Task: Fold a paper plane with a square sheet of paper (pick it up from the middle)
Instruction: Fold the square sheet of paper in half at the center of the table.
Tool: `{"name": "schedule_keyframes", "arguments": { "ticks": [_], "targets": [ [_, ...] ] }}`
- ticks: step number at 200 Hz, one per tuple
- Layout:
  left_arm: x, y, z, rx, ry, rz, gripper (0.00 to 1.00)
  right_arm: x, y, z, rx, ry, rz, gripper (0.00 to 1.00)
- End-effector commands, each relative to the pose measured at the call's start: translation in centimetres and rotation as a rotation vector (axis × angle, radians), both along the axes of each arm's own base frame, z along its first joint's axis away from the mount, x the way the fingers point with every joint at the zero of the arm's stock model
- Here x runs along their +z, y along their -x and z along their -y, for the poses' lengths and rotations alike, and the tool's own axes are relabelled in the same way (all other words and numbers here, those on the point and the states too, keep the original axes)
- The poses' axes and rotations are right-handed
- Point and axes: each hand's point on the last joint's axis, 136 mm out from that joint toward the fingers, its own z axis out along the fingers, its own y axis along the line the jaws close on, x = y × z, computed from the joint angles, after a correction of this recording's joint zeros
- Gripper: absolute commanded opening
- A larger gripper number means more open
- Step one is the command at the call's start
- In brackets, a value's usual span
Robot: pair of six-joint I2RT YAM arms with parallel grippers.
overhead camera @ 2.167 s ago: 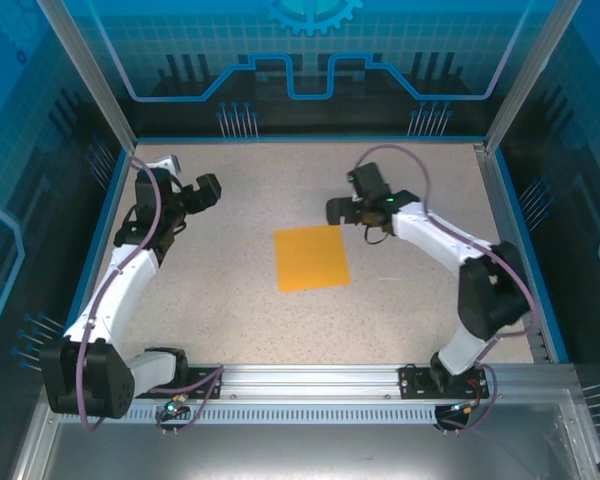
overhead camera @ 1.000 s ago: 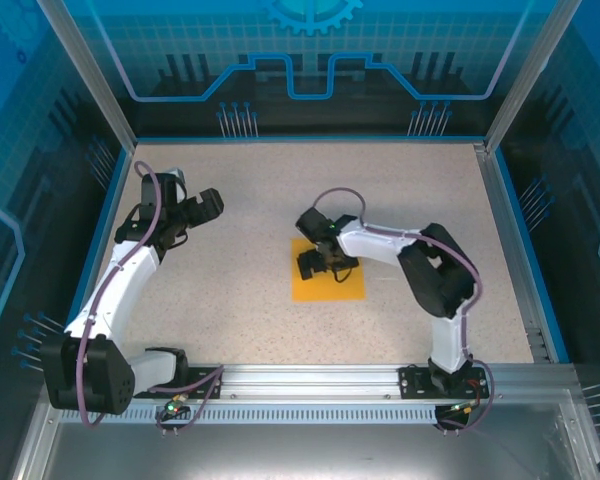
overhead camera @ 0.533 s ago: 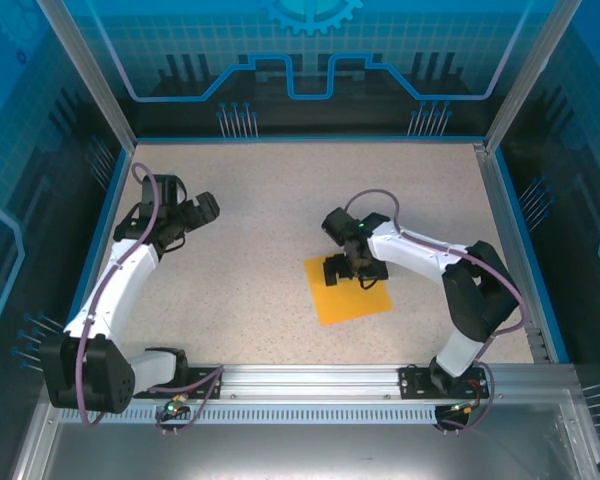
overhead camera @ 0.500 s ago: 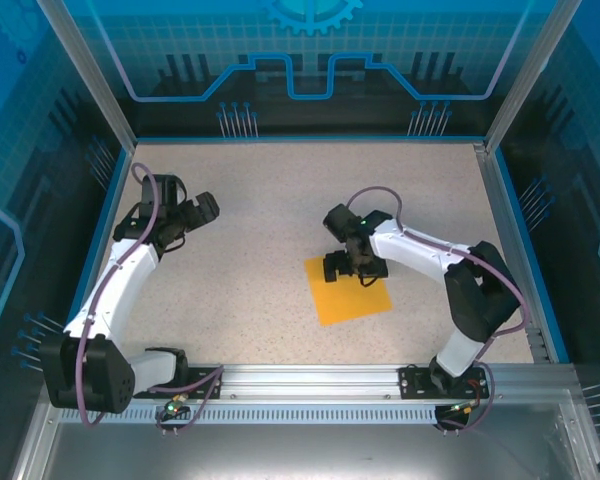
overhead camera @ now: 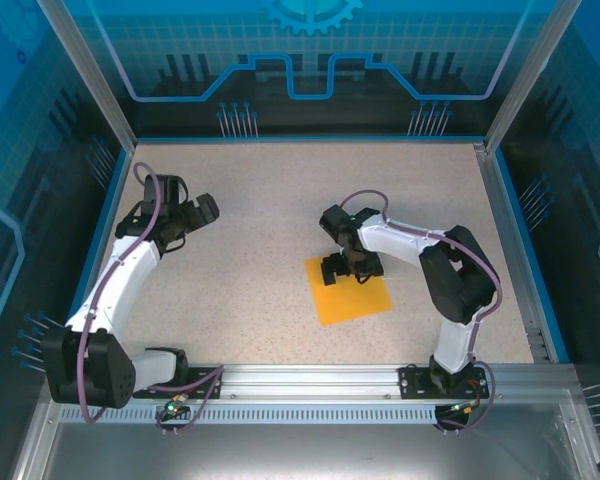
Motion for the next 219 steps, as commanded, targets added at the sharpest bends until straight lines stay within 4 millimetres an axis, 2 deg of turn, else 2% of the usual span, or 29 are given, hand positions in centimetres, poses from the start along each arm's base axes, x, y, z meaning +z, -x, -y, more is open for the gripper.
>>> {"name": "schedule_keyframes", "arguments": {
  "ticks": [1, 23, 61, 118, 178, 219],
  "targets": [
    [0.6, -0.2, -0.1, 0.0, -0.016, -0.004, 0.99, -0.6, 0.3, -1.1, 0.043, -0.003, -0.032, 0.97],
    [0.6, -0.3, -0.1, 0.001, -0.016, -0.005, 0.99, -1.3, 0.7, -1.1, 0.04, 0.007, -0.053, 0.97],
    [0.5, -0.1, -0.1, 0.001, -0.016, -0.012, 0.99, -3.4, 1.7, 0.2, 0.021, 0.071, -0.102, 0.96],
    [0.2, -0.1, 0.0, 0.003, -0.009, -0.024, 0.99, -5.2, 2.7, 0.6, 0.004, 0.06, -0.151, 0.88],
    [0.0, 0.0, 0.0, 0.004, -0.006, -0.032, 0.98, -5.0, 2.6, 0.9, -0.01, 0.058, -0.143, 0.85],
    [0.0, 0.0, 0.1, 0.004, -0.001, -0.034, 0.98, -3.6, 1.8, 0.1, -0.007, 0.017, -0.11, 0.8]
  ]
}}
